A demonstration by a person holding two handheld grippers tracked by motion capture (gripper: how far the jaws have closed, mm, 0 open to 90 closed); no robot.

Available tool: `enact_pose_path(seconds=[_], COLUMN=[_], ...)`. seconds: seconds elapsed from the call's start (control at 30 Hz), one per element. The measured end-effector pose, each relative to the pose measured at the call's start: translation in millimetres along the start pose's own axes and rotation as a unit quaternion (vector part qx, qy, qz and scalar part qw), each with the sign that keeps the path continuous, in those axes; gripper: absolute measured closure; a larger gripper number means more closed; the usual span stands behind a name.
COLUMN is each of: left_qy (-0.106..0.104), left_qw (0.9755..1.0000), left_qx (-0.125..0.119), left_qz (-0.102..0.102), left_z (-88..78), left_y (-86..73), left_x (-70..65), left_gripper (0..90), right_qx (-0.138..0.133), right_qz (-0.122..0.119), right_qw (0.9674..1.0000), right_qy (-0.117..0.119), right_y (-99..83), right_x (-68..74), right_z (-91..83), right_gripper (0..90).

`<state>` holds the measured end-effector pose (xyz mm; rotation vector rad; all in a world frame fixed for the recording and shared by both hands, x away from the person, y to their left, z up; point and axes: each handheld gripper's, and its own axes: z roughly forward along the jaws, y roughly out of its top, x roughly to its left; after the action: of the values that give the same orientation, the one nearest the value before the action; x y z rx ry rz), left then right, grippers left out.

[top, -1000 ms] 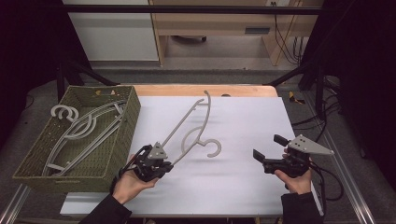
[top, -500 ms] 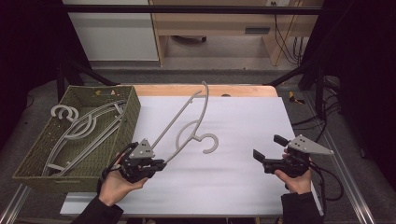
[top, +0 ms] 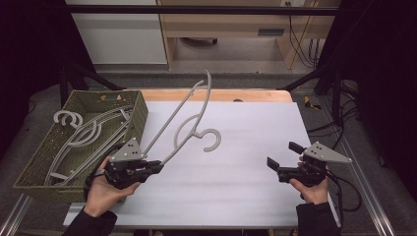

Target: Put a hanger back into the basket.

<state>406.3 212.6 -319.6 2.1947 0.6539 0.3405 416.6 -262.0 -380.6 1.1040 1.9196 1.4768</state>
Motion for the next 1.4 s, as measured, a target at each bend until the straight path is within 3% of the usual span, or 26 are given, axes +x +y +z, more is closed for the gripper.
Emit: enact_pose_path(seconds=[0.13,0.5,0.7,1.0,1.2,1.4], left_qy=[-0.003,0.005,0.027,0.041,0.043,0.047], left_qw=[0.9999,1.0,0.9995,0.998,0.9957,0.9935], left_qx=[-0.013,0.003,0.018,0.031,0.048,0.059], left_qz=[0.007,0.004,-0.005,-0.037,-0.066,-0.086], left_z=[-15.5,-51.3,-73.4,-101.0,-106.7,-108.7], left_y=[1.4,5.3,-0.1,-31.5,-57.5,-78.7], left_x=[5.4,39.3,59.2,93.2,112.5,123.4], left_gripper=[82.2,82.2,82.2,82.2,82.2,82.2], right_qx=[-0.004,-0.001,0.001,0.002,0.005,0.006], right_qz=[-0.003,-0.005,-0.006,-0.005,-0.004,-0.004], right_qw=[1.0,1.0,1.0,1.0,1.0,1.0], right_qy=[0.001,-0.002,-0.004,-0.005,-0.005,-0.005], right_y=[1.2,0.8,0.5,0.0,-0.5,-0.8], right_x=[2.0,2.0,2.3,2.4,2.7,2.4], right_z=[-0.3,0.0,0.9,1.6,2.8,2.9], right_gripper=[2.6,2.5,2.5,2.6,2.6,2.6])
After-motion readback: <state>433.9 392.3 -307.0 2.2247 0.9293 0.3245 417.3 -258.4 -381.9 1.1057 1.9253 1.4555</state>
